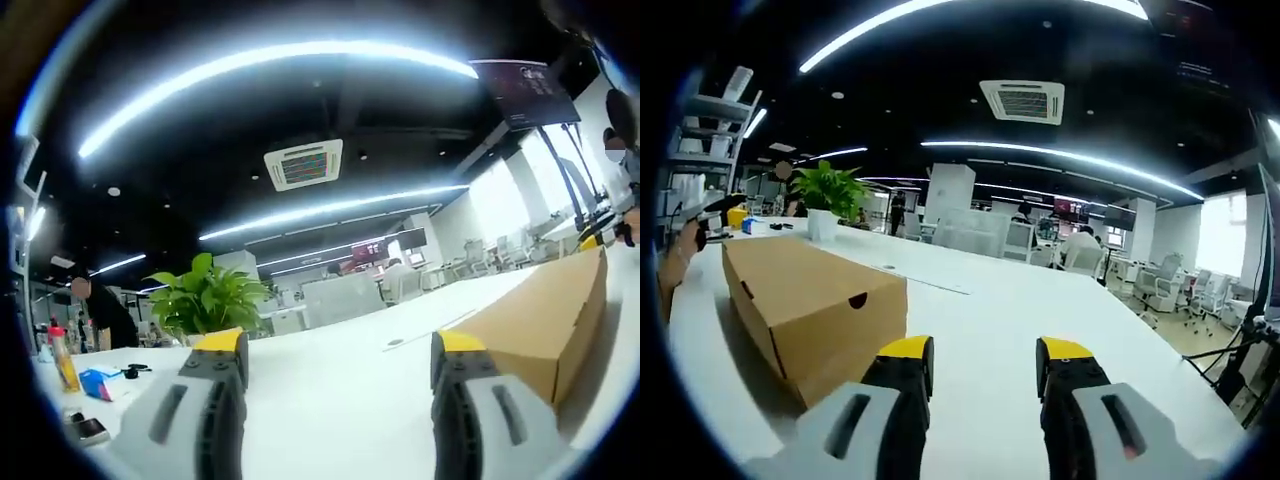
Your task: Operate the shoe box by opening the lid, removing the specified soft item, and placing it in the target area until the item is outside and the box remains undamaged.
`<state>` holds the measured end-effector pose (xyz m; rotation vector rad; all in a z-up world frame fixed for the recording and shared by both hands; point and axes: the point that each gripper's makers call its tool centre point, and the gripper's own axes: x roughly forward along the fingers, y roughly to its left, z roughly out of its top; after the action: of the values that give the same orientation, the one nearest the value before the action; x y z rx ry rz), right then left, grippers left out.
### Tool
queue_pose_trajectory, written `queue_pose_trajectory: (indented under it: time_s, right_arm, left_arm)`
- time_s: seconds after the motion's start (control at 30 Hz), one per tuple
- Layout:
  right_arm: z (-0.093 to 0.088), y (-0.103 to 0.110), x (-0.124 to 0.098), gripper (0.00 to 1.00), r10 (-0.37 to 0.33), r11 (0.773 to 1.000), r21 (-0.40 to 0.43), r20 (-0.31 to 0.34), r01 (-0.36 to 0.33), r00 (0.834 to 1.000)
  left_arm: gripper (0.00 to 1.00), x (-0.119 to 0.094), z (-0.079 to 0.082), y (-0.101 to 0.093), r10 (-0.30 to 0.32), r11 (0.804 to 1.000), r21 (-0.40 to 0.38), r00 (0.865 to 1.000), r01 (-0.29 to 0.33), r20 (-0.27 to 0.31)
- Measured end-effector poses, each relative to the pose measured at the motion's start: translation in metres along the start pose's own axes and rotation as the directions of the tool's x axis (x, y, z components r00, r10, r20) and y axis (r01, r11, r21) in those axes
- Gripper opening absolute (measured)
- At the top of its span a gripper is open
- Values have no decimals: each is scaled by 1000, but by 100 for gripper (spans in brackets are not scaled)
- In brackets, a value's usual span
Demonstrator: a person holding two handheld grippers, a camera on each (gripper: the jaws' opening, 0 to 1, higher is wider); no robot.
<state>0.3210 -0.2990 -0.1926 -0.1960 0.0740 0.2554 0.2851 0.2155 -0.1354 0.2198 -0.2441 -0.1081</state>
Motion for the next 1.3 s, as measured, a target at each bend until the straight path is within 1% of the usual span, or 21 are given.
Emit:
queue_pose_trajectory:
  time_s: [0.1,0.17,0.27,0.37,0.5,0.57,0.67,0.87,0.97,1.07,1.13,1.23,1.3]
  right_arm:
    - [4,0,-1,42,-1,1000,3,15,1,1000]
    - [7,0,-3,42,0,1000,3,26,0,1000]
    - [17,4,-7,42,15,1000,7,68,-16,998]
    - [19,5,-7,42,21,1000,7,79,-22,997]
    - [21,6,-7,42,27,1000,14,91,-28,995]
    - [25,9,-8,42,43,998,33,119,-47,992]
    - [28,8,-9,42,42,998,44,137,-48,990]
    - [28,8,-9,42,43,998,47,140,-50,989]
    - [28,9,-8,42,54,997,48,146,-61,988]
    - [37,18,-10,42,102,991,67,197,-117,975]
    - [43,23,-12,42,128,985,80,236,-150,963]
    - [52,29,-16,43,171,974,95,286,-205,943]
    - [54,32,-17,44,186,971,93,294,-222,937]
  left_arm:
    - [76,1,0,0,-1,1000,-2,1000,1,-2]
    - [76,0,1,-1,-11,1000,-19,1000,11,1]
    - [77,-2,12,-9,-52,996,-72,998,55,47]
    - [77,-2,13,-9,-53,995,-83,997,57,59]
    - [77,-1,11,-6,-44,996,-81,998,48,48]
    - [77,-1,11,-7,-51,994,-91,997,55,52]
    - [77,-1,11,-7,-47,994,-94,997,52,55]
    - [77,-2,9,-6,-50,991,-118,997,56,51]
    - [77,-1,2,-5,-49,991,-120,999,51,19]
    - [76,-2,-1,-4,-68,984,-166,998,68,8]
    - [76,-4,5,-7,-85,975,-201,996,92,40]
    - [76,-6,9,-10,-101,970,-214,993,113,67]
    - [76,-7,12,-12,-105,970,-213,991,120,78]
